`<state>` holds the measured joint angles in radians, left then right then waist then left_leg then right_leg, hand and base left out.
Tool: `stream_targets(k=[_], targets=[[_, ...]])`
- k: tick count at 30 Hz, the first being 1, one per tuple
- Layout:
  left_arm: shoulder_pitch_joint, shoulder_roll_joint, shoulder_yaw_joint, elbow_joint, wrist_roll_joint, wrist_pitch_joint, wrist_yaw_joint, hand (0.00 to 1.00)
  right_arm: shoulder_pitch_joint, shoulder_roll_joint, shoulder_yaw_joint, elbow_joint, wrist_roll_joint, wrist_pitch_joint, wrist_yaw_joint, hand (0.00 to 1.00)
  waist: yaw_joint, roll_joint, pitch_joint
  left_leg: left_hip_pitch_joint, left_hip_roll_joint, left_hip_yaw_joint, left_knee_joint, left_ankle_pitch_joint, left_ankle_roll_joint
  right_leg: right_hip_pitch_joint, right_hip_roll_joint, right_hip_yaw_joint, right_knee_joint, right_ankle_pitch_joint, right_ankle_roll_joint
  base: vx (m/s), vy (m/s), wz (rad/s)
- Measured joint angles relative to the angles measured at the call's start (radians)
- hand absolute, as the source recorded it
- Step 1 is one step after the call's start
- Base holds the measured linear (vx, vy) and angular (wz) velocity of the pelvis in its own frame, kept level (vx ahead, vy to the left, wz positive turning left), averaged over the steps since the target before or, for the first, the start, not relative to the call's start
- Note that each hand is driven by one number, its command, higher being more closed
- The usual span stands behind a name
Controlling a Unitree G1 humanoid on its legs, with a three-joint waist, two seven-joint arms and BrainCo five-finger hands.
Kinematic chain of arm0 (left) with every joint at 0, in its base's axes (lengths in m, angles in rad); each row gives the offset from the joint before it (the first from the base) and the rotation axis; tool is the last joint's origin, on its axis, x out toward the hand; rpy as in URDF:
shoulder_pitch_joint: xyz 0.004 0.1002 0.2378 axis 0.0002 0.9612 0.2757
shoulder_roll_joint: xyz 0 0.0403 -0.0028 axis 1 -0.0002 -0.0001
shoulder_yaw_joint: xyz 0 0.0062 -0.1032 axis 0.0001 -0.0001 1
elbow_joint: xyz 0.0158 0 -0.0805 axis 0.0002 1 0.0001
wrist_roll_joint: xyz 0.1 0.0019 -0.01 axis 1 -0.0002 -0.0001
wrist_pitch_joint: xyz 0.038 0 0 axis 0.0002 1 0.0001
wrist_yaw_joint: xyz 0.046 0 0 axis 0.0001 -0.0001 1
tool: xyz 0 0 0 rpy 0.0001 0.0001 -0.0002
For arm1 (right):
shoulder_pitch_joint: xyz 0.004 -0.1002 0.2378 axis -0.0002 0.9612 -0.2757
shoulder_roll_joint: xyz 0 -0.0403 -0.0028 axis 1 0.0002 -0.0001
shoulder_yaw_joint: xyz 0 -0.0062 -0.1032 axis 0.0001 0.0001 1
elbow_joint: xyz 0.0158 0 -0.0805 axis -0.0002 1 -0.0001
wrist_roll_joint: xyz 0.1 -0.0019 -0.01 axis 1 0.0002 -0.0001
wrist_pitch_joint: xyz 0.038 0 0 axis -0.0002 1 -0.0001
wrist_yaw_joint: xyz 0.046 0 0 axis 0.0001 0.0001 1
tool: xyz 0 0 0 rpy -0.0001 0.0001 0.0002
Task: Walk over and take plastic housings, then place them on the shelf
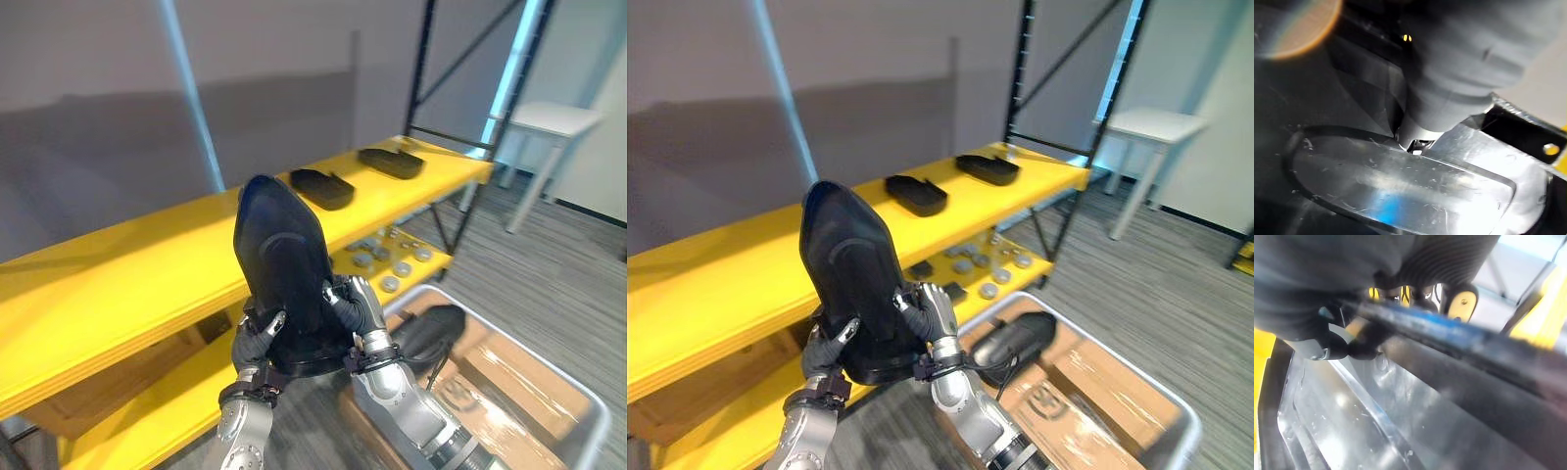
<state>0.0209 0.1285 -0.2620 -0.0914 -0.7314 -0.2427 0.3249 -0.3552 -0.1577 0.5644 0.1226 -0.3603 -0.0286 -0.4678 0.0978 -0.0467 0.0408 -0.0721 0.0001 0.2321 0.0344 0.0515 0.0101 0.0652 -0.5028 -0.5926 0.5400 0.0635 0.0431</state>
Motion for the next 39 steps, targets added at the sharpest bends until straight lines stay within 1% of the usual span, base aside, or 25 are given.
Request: stream_targets(k=[1,2,3,5,6,8,10,11,12,13,14,15,16,18,20,21,22,23,26,27,29,31,33,35,39], targets=[[0.0,0.003,0.013,-0.008,0.032,0.0,0.002,1.0,-0.005,0.013,-0.002,0.016,0.009,-0.017,0.001,1.0,-0.004,0.001,0.003,0.02,-0.008,-0.065,0.002,-0.016,0.014,-0.038,0.002,0.113,0.118,0.074,-0.027,0.2,0.097,1.53],[0.001,0.006,0.023,-0.022,0.072,-0.004,0.002,1.0,-0.013,0.026,-0.003,0.027,0.024,-0.032,0.004,1.0,-0.01,0.006,0.007,0.026,-0.001,-0.144,0.006,-0.03,0.029,-0.101,0.059,0.23,0.258,-0.042,0.021,0.25,0.032,1.96],[0.001,0.005,0.028,-0.031,0.101,-0.005,0.005,1.0,-0.018,0.029,-0.004,0.03,0.04,-0.036,0.006,1.0,-0.013,0.009,0.011,0.036,0.0,-0.215,0.006,-0.031,0.032,-0.147,0.121,0.278,0.337,-0.153,0.017,0.17,-0.034,1.72],[0.001,0.006,0.034,-0.035,0.132,-0.005,0.011,1.0,-0.026,0.033,-0.005,0.044,0.057,-0.047,0.013,1.0,-0.011,0.007,0.026,0.066,-0.005,-0.265,0.005,-0.033,0.031,-0.161,0.158,0.274,0.329,-0.208,0.028,0.12,-0.042,1.24],[0.001,0.01,0.041,-0.038,0.157,-0.005,0.016,1.0,-0.032,0.044,-0.005,0.059,0.077,-0.054,0.019,0.0,-0.008,0.008,0.028,0.083,-0.01,-0.31,0.006,-0.034,0.025,-0.181,0.181,0.271,0.268,-0.235,0.023,0.15,-0.089,1.3],[-0.002,0.02,0.046,-0.059,0.208,-0.007,0.019,1.0,-0.029,0.047,-0.009,0.059,0.079,-0.067,0.025,0.0,-0.014,0.008,0.03,0.084,-0.016,-0.38,0.007,-0.038,0.019,-0.219,0.234,0.316,0.098,-0.242,0.026,0.13,-0.142,1.29],[-0.017,0.034,0.043,-0.062,0.254,-0.01,0.023,1.0,-0.022,0.047,-0.025,0.056,0.08,-0.075,0.04,0.0,-0.036,0.007,0.033,0.067,-0.034,-0.47,0.021,-0.05,0.002,-0.254,0.319,0.53,-0.152,-0.238,0.034,0.11,-0.224,1.25],[-0.024,0.035,0.037,-0.062,0.27,-0.01,0.023,1.0,-0.014,0.048,-0.036,0.05,0.08,-0.076,0.044,0.0,-0.037,0.005,0.038,0.066,-0.041,-0.483,0.027,-0.053,-0.003,-0.254,0.329,0.572,-0.195,-0.235,0.039,0.12,-0.24,1.21],[-0.034,0.038,0.029,-0.062,0.31,-0.009,0.023,1.0,0.008,0.05,-0.056,0.041,0.085,-0.086,0.056,0.0,-0.042,-0.008,0.046,0.066,-0.063,-0.492,0.042,-0.063,-0.018,-0.239,0.328,0.625,-0.267,-0.192,0.052,0.13,-0.25,0.99],[-0.037,0.047,0.03,-0.063,0.332,-0.009,0.023,1.0,0.016,0.054,-0.057,0.04,0.108,-0.089,0.064,0.0,-0.049,-0.027,0.046,0.068,-0.086,-0.496,0.045,-0.072,-0.031,-0.23,0.31,0.62,-0.287,-0.149,0.034,0.14,-0.263,0.9],[-0.044,0.056,0.031,-0.063,0.345,-0.009,0.023,1.0,0.019,0.057,-0.058,0.04,0.122,-0.089,0.069,0.0,-0.049,-0.045,0.049,0.073,-0.106,-0.502,0.044,-0.084,-0.043,-0.222,0.295,0.623,-0.305,-0.106,0.038,0.14,-0.295,0.57],[-0.047,0.045,0.027,-0.053,0.359,-0.003,0.022,1.0,0.034,0.054,-0.069,0.039,0.125,-0.09,0.08,0.0,-0.053,-0.024,0.054,0.075,-0.092,-0.514,0.05,-0.098,-0.06,-0.209,0.3,0.605,-0.312,-0.084,0.075,0.13,-0.266,0.3],[-0.048,0.039,0.024,-0.053,0.382,0.004,0.023,1.0,0.056,0.055,-0.084,0.029,0.148,-0.091,0.089,0.0,-0.05,0.001,0.047,0.059,-0.052,-0.508,0.054,-0.105,-0.07,-0.196,0.334,0.587,-0.366,-0.066,0.052,0.13,-0.23,0.16],[-0.086,0.04,0.001,-0.043,0.411,0.025,0.02,1.0,0.112,0.054,-0.129,-0.026,0.159,-0.091,0.106,0.0,-0.062,0.006,0.043,0.045,0.007,-0.519,0.049,-0.118,-0.094,-0.158,0.388,0.548,-0.462,-0.018,0.03,0.16,-0.186,0.13],[-0.151,0.033,-0.035,0.003,0.426,0.039,0.017,1.0,0.175,0.05,-0.194,-0.09,0.174,-0.091,0.126,0.0,-0.097,0.005,0.044,0.032,0.033,-0.527,0.048,-0.117,-0.113,-0.134,0.406,0.501,-0.502,-0.003,0.015,0.16,-0.175,0.45],[-0.196,0.024,-0.049,0.033,0.436,0.048,0.01,1.0,0.196,0.042,-0.222,-0.113,0.184,-0.091,0.131,0.0,-0.116,0.005,0.044,0.018,0.044,-0.491,0.049,-0.11,-0.124,-0.134,0.406,0.482,-0.504,-0.002,0.013,0.07,-0.084,0.44],[-0.257,0.011,-0.061,0.079,0.442,0.065,0.003,1.0,0.209,0.03,-0.255,-0.13,0.195,-0.09,0.138,0.0,-0.134,0.004,0.045,0.006,0.062,-0.397,0.048,-0.098,-0.121,-0.138,0.407,0.47,-0.504,-0.002,0.013,0.08,-0.071,0.1],[-0.303,-0.004,-0.062,0.12,0.441,0.072,-0.002,1.0,0.218,0.023,-0.282,-0.153,0.195,-0.089,0.147,0.0,-0.137,0.004,0.046,0.015,0.071,-0.333,0.04,-0.093,-0.116,-0.14,0.409,0.487,-0.504,-0.002,0.013,0.08,-0.04,-0.32],[-0.401,-0.011,-0.049,0.182,0.44,0.079,-0.002,1.0,0.252,0.001,-0.332,-0.262,0.198,-0.089,0.177,0.0,-0.155,0.004,0.046,0.036,0.072,-0.258,0.003,-0.094,-0.112,-0.16,0.411,0.548,-0.507,0.001,0.017,0.05,0.034,-0.58],[-0.449,-0.016,0.003,0.223,0.43,0.078,0.009,1.0,0.256,0.006,-0.344,-0.315,0.246,-0.094,0.191,0.0,-0.17,0.005,0.047,0.034,0.073,-0.231,-0.012,-0.095,-0.11,-0.182,0.413,0.571,-0.508,0.007,0.019,0.03,0.045,-0.56],[-0.503,-0.025,0.091,0.274,0.392,0.078,0.054,1.0,0.268,0.019,-0.364,-0.373,0.276,-0.099,0.191,0.0,-0.19,0.005,0.048,0.032,0.076,-0.202,-0.023,-0.094,-0.111,-0.198,0.418,0.596,-0.515,0.016,0.021,0.02,0.034,-0.49],[-0.574,-0.003,0.232,0.357,0.334,0.078,0.146,1.0,0.278,0.036,-0.446,-0.439,0.277,-0.115,0.17,0.0,-0.231,0.006,0.049,0.038,0.081,-0.153,-0.031,-0.092,-0.111,-0.213,0.429,0.638,-0.528,0.027,0.02,0.06,0.041,-0.54],[-0.601,0.013,0.28,0.388,0.315,0.077,0.195,1.0,0.279,0.04,-0.528,-0.466,0.277,-0.118,0.131,0.0,-0.244,0.007,0.049,0.04,0.087,-0.109,-0.033,-0.091,-0.111,-0.226,0.438,0.666,-0.535,0.032,0.022,0.1,0.039,-0.42],[-0.616,0.012,0.281,0.389,0.304,0.077,0.232,1.0,0.279,0.045,-0.577,-0.47,0.277,-0.133,0.091,0.0,-0.25,0.008,0.05,0.041,0.092,-0.067,-0.033,-0.091,-0.111,-0.239,0.443,0.684,-0.535,0.034,0.024,0.1,0.029,-0.37],[-0.656,-0.011,0.288,0.398,0.304,0.079,0.271,1.0,0.283,0.049,-0.601,-0.488,0.277,-0.139,0.053,0.0,-0.273,0.027,0.062,0.067,0.093,-0.017,-0.057,-0.091,-0.11,-0.245,0.451,0.717,-0.537,0.04,0.027,0.08,0.032,-0.31]])
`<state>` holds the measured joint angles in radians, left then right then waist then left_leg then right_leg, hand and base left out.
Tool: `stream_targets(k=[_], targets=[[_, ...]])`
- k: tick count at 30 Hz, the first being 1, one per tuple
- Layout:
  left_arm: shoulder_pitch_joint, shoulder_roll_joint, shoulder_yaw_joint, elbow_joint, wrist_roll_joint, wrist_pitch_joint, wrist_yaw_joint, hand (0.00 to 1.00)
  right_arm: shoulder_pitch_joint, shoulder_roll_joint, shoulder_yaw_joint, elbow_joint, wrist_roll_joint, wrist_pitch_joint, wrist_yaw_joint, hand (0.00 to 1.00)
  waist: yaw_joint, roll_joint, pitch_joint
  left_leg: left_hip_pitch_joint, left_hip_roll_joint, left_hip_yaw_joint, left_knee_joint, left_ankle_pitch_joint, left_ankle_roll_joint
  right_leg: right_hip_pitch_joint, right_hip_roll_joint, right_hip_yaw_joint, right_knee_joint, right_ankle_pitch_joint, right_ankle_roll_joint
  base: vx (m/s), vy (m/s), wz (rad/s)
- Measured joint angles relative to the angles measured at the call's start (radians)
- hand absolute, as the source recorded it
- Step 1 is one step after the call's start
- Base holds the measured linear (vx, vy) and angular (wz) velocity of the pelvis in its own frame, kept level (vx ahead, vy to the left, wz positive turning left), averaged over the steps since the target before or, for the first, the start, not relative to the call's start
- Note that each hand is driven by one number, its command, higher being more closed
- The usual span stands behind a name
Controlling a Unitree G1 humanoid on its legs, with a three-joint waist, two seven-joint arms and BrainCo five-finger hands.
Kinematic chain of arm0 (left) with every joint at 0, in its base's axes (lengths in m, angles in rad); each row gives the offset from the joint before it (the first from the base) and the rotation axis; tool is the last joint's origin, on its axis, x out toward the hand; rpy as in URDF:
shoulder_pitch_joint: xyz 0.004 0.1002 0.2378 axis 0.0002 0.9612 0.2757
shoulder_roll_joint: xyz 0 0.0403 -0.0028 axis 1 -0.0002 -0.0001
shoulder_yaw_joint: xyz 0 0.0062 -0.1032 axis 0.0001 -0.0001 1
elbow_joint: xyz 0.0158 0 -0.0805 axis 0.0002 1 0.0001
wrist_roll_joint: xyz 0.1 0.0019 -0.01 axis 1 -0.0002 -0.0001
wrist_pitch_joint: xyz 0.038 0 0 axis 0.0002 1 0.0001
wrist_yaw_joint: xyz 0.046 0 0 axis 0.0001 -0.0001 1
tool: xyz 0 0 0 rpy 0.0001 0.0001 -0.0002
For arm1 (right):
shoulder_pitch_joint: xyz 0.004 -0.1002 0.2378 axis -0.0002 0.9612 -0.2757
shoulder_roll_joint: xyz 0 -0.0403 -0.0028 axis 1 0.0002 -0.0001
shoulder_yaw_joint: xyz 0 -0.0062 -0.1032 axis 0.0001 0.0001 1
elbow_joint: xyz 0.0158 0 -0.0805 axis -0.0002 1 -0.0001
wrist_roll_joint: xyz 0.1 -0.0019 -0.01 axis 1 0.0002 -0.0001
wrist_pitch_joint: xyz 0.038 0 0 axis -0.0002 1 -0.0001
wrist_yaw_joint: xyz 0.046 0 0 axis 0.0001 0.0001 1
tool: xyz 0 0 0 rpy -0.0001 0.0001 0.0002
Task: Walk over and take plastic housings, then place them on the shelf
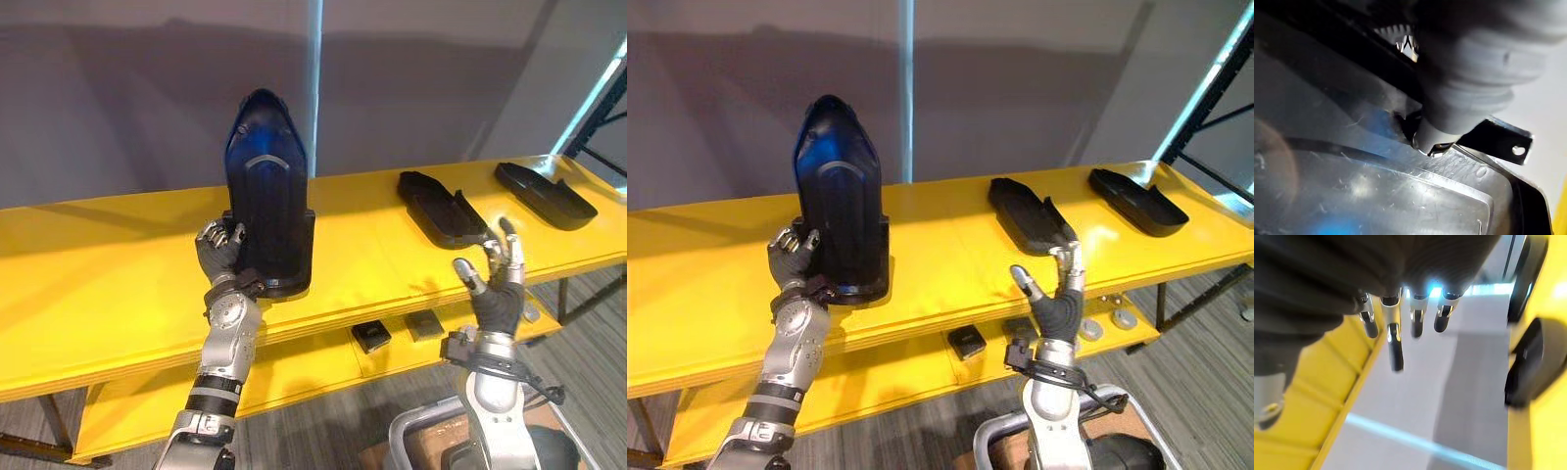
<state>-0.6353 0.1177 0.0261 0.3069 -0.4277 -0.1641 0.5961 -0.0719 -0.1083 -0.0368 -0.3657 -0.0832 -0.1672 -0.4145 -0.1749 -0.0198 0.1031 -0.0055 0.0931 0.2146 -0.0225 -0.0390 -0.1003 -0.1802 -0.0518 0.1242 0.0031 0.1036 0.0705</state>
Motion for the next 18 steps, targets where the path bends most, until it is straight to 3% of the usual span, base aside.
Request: stream_targets(k=[4,7,10,14,18], targets=[[-0.087,-0.004,0.028,0.079,0.0,0.002,0.022,1.0,0.05,0.0,-0.018,-0.02,0.0,-0.003,-0.018,0.0,-0.033,0.021,0.014,0.009,-0.005,0.01,-0.018,0.003,0.005,-0.006,-0.001,0.003,0.0,0.006,0.01,0.03,0.036,-0.1],[-0.148,0.007,0.053,0.149,-0.002,0.002,0.034,1.0,0.12,-0.001,-0.017,-0.023,0.0,-0.003,-0.015,0.0,-0.041,0.043,0.03,-0.006,-0.01,0.018,-0.023,0.008,0.012,-0.027,-0.002,0.004,0.0,0.02,0.017,-0.01,0.027,-0.07],[-0.232,0.06,0.076,0.27,-0.023,0.02,0.033,1.0,0.219,-0.006,0.041,-0.023,0.0,-0.003,0.014,0.0,-0.055,0.054,0.071,-0.026,-0.018,0.028,-0.024,0.01,0.015,-0.04,-0.01,0.025,-0.027,0.039,0.014,-0.04,0.021,-0.09],[-0.357,0.119,0.115,0.434,-0.021,0.084,0.047,1.0,0.363,-0.024,0.158,-0.018,0.0,-0.001,0.093,0.0,-0.079,0.054,0.13,-0.044,-0.023,0.042,-0.01,0.01,0.015,-0.05,-0.016,0.05,-0.052,0.055,0.01,-0.05,-0.003,-0.1],[-0.392,0.139,0.125,0.505,0.006,0.127,0.076,1.0,0.432,-0.037,0.199,-0.012,0.0,-0.001,0.142,0.0,-0.102,0.054,0.164,-0.043,-0.025,0.057,-0.007,0.01,0.014,-0.05,-0.016,0.062,-0.059,0.064,0.012,-0.01,0.002,-0.12]])
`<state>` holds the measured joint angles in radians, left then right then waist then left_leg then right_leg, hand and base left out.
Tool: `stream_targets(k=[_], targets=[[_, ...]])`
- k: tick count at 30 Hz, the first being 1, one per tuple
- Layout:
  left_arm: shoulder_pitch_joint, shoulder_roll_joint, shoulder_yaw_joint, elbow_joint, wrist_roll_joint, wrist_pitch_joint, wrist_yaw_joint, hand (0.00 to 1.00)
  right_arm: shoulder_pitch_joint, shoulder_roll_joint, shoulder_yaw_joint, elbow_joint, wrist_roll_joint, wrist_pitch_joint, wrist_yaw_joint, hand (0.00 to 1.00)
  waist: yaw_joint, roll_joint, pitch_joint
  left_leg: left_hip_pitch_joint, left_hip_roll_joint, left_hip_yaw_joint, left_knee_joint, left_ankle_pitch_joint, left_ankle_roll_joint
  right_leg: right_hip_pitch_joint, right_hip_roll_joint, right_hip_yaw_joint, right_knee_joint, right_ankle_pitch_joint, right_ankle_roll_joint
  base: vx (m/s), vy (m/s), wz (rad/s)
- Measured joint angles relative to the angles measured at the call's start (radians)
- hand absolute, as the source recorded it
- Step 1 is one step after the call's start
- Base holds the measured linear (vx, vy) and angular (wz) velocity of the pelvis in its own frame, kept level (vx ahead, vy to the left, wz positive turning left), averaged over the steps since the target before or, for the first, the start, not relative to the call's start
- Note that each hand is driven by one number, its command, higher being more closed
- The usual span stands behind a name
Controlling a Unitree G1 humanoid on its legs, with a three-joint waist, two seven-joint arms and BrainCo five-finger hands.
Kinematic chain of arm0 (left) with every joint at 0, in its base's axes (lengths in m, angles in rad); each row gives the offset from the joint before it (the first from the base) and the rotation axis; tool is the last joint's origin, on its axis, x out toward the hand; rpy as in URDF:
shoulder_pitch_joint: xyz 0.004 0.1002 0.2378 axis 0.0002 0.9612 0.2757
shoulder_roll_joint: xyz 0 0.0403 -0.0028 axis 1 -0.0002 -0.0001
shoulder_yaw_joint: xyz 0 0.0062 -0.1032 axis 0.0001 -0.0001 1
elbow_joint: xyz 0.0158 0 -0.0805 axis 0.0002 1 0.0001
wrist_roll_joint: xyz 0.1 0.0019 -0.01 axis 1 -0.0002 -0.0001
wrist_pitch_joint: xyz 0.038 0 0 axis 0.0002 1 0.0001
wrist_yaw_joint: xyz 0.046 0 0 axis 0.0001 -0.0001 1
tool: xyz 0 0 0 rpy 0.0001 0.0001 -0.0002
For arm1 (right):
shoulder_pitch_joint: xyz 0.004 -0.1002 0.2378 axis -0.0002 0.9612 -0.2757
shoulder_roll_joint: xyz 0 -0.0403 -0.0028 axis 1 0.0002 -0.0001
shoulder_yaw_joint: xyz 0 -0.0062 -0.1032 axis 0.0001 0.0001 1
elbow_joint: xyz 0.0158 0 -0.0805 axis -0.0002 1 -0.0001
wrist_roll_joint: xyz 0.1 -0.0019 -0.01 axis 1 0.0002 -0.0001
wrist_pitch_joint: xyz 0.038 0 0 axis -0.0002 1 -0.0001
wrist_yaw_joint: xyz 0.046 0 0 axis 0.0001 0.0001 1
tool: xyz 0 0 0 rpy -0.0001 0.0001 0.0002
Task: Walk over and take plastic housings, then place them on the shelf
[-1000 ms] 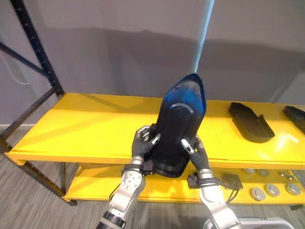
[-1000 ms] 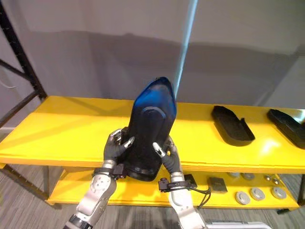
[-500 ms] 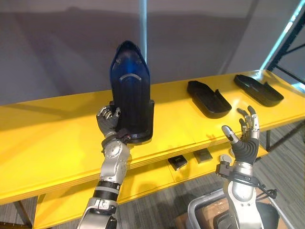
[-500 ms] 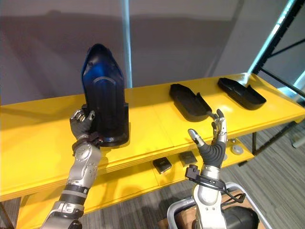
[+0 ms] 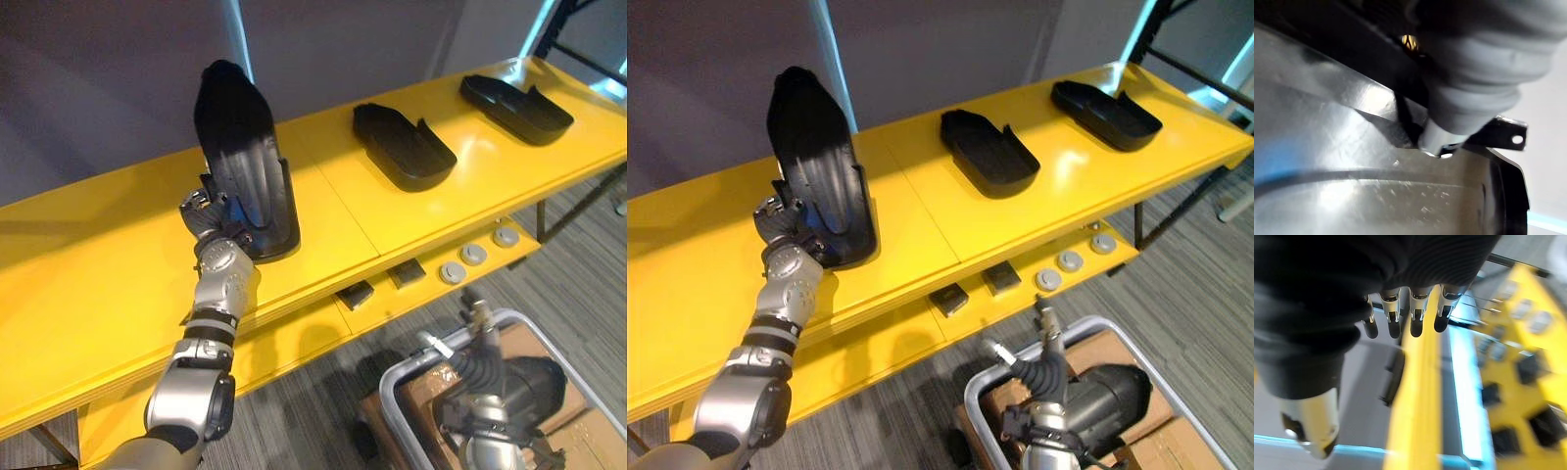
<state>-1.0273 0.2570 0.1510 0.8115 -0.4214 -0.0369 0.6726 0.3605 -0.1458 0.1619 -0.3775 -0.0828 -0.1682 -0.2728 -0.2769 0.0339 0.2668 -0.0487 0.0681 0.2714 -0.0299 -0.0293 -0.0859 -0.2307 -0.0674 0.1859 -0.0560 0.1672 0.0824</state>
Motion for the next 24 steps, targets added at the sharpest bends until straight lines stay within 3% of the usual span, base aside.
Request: stream_targets(k=[3,18,19,24], targets=[[-0.033,0.018,0.003,0.031,0.046,0.028,0.004,1.0,0.027,-0.003,0.0,0.006,0.011,0.0,0.023,0.0,-0.001,0.0,0.013,-0.001,0.0,0.002,0.001,0.0,0.0,-0.001,0.001,-0.001,-0.001,0.001,0.0,0.0,0.005,-0.02],[-0.042,0.038,0.041,0.041,0.13,0.071,0.05,1.0,0.027,-0.002,0.003,0.05,0.067,-0.001,0.031,0.0,0.018,0.002,0.027,-0.001,-0.002,-0.008,0.0,0.002,0.002,0.004,-0.001,-0.008,-0.004,0.001,0.0,0.0,0.007,0.01],[-0.042,0.044,0.055,0.052,0.131,0.071,0.051,0.0,0.027,-0.003,0.006,0.05,0.078,-0.001,0.034,0.0,0.02,0.002,0.027,0.0,-0.002,-0.009,0.0,0.002,0.002,0.005,-0.001,-0.008,-0.004,0.001,0.0,0.0,0.0,0.0],[-0.036,0.07,0.06,0.073,0.132,0.07,0.052,0.0,0.027,-0.005,0.007,0.05,0.082,-0.001,0.039,0.0,0.03,0.002,0.027,-0.001,-0.001,-0.016,0.0,0.005,0.003,0.008,-0.002,-0.011,-0.006,0.001,0.0,0.0,0.004,0.03]])
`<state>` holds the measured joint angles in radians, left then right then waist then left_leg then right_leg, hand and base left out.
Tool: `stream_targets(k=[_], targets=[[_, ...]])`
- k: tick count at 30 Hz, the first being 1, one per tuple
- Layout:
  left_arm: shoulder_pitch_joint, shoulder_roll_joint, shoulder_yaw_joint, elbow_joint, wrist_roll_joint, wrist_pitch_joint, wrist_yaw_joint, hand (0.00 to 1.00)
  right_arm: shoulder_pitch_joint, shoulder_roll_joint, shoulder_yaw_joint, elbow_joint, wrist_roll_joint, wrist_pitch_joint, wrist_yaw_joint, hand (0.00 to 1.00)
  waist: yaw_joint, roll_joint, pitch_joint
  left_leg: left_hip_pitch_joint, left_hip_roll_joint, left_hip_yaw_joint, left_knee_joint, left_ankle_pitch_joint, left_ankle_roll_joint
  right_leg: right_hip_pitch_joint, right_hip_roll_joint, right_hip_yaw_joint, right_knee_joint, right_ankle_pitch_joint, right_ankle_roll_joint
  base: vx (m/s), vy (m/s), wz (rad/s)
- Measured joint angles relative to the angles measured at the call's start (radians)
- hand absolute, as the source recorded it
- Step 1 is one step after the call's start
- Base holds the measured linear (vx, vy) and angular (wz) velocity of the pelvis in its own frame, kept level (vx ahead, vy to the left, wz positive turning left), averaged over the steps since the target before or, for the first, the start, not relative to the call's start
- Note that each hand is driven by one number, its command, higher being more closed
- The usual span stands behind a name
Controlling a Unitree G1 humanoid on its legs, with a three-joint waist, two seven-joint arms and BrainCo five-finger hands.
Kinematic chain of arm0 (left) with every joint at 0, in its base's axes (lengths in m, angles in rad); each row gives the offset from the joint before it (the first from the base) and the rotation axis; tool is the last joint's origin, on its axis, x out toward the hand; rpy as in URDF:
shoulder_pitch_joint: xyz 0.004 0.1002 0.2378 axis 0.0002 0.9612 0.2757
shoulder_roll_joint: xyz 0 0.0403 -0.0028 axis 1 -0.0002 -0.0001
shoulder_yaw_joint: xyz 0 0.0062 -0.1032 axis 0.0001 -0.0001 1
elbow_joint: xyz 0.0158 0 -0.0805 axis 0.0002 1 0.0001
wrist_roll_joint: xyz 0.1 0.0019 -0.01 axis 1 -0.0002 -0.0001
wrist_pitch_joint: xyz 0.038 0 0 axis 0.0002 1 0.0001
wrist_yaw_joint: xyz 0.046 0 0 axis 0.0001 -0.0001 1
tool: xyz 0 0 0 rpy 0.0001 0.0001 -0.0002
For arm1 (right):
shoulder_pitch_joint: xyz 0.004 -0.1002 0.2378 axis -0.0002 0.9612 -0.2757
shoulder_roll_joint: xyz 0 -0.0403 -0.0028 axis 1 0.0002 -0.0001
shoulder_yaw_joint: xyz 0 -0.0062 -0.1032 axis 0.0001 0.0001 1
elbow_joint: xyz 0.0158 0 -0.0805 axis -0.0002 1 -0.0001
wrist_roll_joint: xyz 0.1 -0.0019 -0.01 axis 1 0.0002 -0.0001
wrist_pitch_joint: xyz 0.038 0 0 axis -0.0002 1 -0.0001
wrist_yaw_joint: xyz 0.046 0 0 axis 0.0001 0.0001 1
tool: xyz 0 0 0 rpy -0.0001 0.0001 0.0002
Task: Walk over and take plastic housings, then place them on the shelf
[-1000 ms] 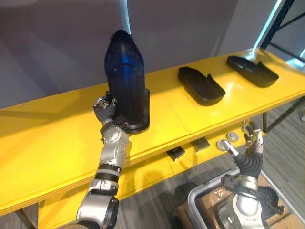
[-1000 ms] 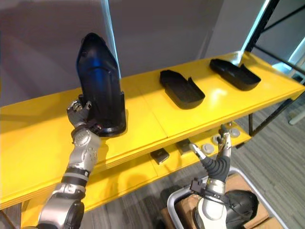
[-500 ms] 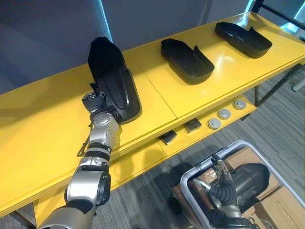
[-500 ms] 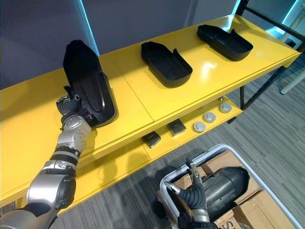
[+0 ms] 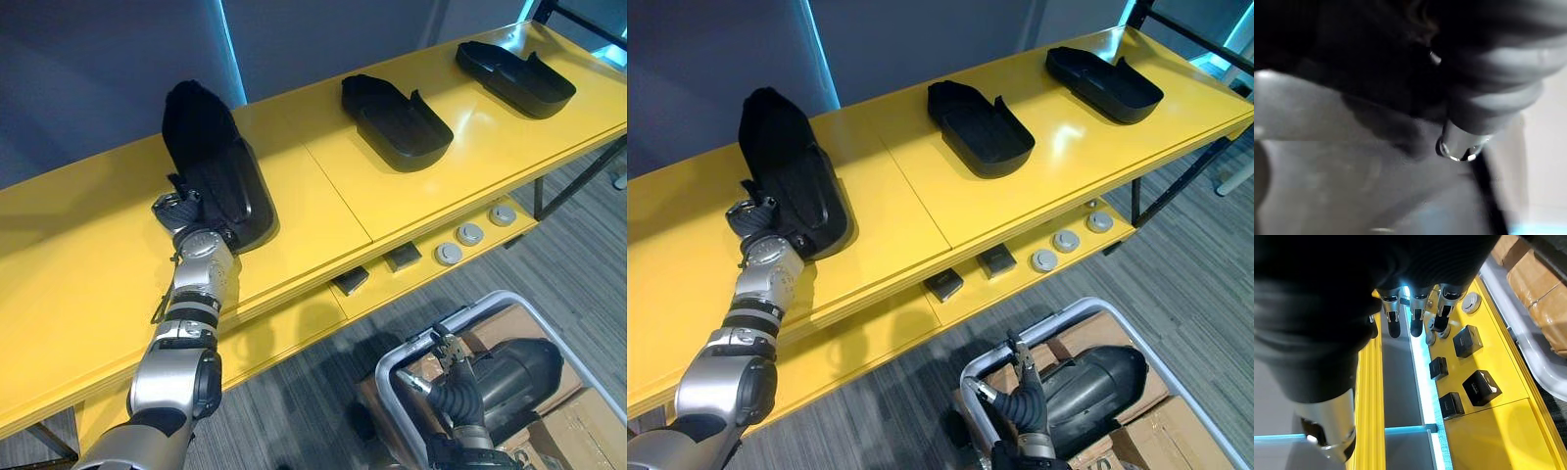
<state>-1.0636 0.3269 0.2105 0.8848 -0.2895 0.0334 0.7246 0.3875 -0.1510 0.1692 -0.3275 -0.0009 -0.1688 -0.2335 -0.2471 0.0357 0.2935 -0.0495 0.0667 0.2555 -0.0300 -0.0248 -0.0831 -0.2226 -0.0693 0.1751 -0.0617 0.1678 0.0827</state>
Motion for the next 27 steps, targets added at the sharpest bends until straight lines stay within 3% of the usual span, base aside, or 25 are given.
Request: stream_targets(k=[13,14,15,17,20,22,25,27], targets=[[0.008,0.02,-0.001,0.004,-0.004,0.008,-0.002,0.0,-0.003,-0.002,0.009,0.043,0.001,-0.001,0.001,0.0,0.015,0.0,0.0,0.0,-0.001,-0.017,0.0,0.003,0.0,0.011,-0.004,-0.021,-0.004,0.0,0.0,0.01,0.016,0.05],[0.066,-0.033,-0.052,-0.258,-0.082,-0.007,0.017,0.0,-0.039,-0.001,0.009,0.086,0.0,0.002,0.0,0.0,0.016,0.0,-0.002,0.0,-0.003,-0.031,0.001,0.005,0.001,0.018,-0.008,-0.029,-0.004,0.0,0.0,0.06,0.075,0.17],[0.099,-0.058,-0.083,-0.369,-0.081,-0.053,0.031,0.0,-0.044,-0.001,0.009,0.088,0.0,0.003,-0.001,0.0,0.018,0.0,-0.003,0.001,-0.003,-0.037,0.001,0.005,0.001,0.022,-0.01,-0.034,-0.005,0.0,0.0,0.06,0.071,0.19],[0.121,-0.076,-0.087,-0.423,-0.081,-0.088,0.035,0.0,-0.044,-0.001,0.009,0.09,0.0,0.003,-0.001,0.0,0.017,0.0,-0.011,0.002,-0.004,-0.042,0.001,0.005,0.001,0.027,-0.011,-0.047,-0.007,0.0,0.0,0.02,0.026,0.09],[0.264,-0.144,-0.094,-0.718,-0.079,-0.102,0.057,0.0,-0.043,0.003,-0.017,0.115,-0.002,0.008,-0.001,0.0,0.016,0.003,-0.035,0.031,-0.003,-0.037,-0.007,0.005,0.002,0.055,-0.006,-0.046,-0.019,0.0,0.0,0.05,0.015,-0.06],[0.403,-0.16,-0.154,-0.947,-0.077,-0.224,0.024,0.0,-0.05,0.023,-0.09,0.118,-0.001,0.008,-0.006,0.0,0.022,0.015,-0.076,0.072,0.002,-0.013,-0.027,0.005,0.002,0.076,0.005,-0.036,-0.02,0.0,0.0,0.07,0.01,-0.25],[0.474,-0.168,-0.148,-1.064,-0.035,-0.26,0.014,0.0,-0.065,0.028,-0.155,0.125,-0.001,0.008,-0.022,0.0,0.03,0.03,-0.126,0.097,0.0,-0.005,-0.035,0.002,0.0,0.088,0.009,-0.018,-0.02,-0.001,0.0,0.04,0.017,-0.2],[0.562,-0.187,-0.144,-1.151,0.094,-0.25,0.014,0.0,-0.067,0.029,-0.184,0.138,-0.001,0.005,-0.023,0.0,0.035,0.035,-0.139,0.108,-0.007,-0.023,-0.018,-0.013,0.002,0.102,0.011,-0.005,-0.019,-0.004,0.003,0.0,0.017,-0.21]])
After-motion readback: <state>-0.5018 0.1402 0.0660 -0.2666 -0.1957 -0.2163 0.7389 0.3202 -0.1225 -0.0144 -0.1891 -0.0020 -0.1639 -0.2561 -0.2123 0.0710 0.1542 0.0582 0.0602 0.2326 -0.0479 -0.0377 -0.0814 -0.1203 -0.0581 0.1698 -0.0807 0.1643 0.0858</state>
